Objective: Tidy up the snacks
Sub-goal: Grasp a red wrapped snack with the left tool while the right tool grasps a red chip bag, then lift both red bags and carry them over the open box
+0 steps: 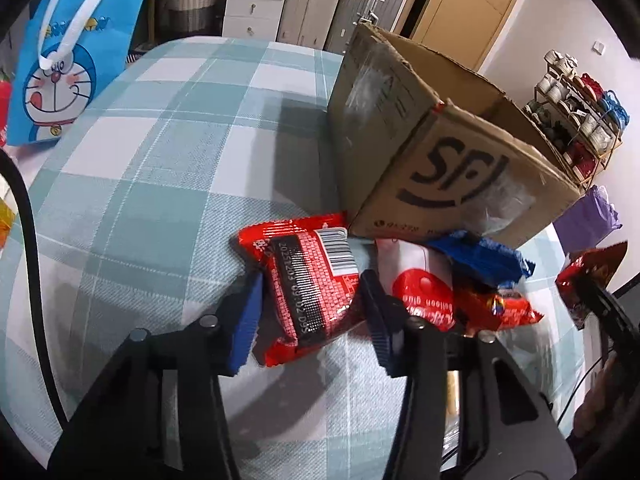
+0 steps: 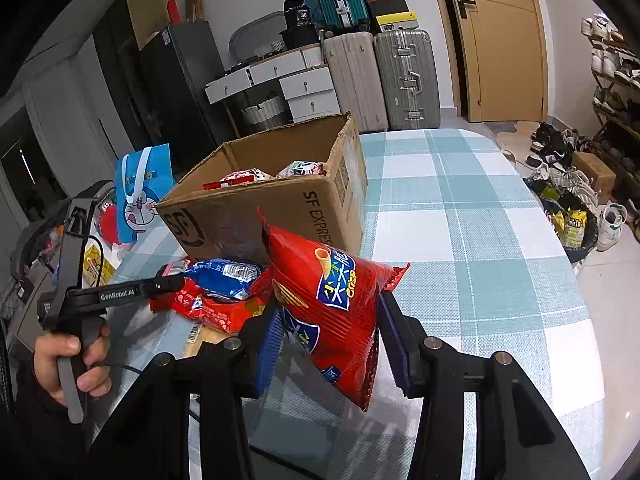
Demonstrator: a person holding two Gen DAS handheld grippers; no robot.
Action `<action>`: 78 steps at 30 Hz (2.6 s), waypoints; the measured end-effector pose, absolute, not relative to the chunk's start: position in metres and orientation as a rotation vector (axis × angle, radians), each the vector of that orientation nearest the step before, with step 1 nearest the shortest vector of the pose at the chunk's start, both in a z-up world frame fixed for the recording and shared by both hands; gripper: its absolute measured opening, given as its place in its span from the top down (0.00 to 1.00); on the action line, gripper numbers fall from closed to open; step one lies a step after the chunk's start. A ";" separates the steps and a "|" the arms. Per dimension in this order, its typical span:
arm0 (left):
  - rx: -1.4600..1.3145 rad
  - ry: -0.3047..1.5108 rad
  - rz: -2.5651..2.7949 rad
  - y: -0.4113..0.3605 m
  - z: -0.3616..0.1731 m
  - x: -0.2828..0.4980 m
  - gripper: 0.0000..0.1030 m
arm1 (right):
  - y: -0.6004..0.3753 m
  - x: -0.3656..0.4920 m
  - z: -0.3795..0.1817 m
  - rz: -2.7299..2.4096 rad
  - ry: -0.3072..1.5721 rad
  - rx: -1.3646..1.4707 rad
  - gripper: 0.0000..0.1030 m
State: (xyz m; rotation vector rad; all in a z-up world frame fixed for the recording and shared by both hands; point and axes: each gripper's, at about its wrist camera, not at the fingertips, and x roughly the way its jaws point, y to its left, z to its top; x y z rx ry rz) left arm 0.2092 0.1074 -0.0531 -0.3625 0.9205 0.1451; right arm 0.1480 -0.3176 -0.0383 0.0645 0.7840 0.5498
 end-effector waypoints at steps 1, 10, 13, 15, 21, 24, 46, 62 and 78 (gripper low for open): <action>-0.361 0.918 0.144 0.107 -0.053 0.207 0.57 | -0.317 0.148 -0.038 0.551 0.783 0.066 0.55; -0.380 0.866 0.122 0.105 -0.042 0.174 0.58 | -0.314 0.140 -0.031 0.573 0.768 0.066 0.55; -0.379 0.842 0.114 0.106 -0.032 0.163 0.58 | -0.311 0.138 -0.028 0.580 0.758 0.060 0.55; -0.381 0.829 0.108 0.105 -0.025 0.156 0.58 | -0.310 0.136 -0.025 0.587 0.753 0.059 0.55; -0.373 0.773 0.071 0.098 0.003 0.141 0.58 | -0.307 0.130 -0.012 0.607 0.724 0.062 0.55; -0.364 0.750 0.053 0.092 0.016 0.138 0.58 | -0.305 0.126 -0.005 0.612 0.708 0.058 0.55; -0.285 0.637 -0.002 0.068 0.090 0.156 0.58 | -0.294 0.133 0.047 0.618 0.648 0.055 0.55; -0.219 0.626 -0.022 0.051 0.111 0.208 0.58 | -0.273 0.170 0.067 0.675 0.605 0.036 0.55; -0.191 0.667 -0.030 0.043 0.094 0.276 0.58 | -0.251 0.219 0.053 0.695 0.641 0.018 0.55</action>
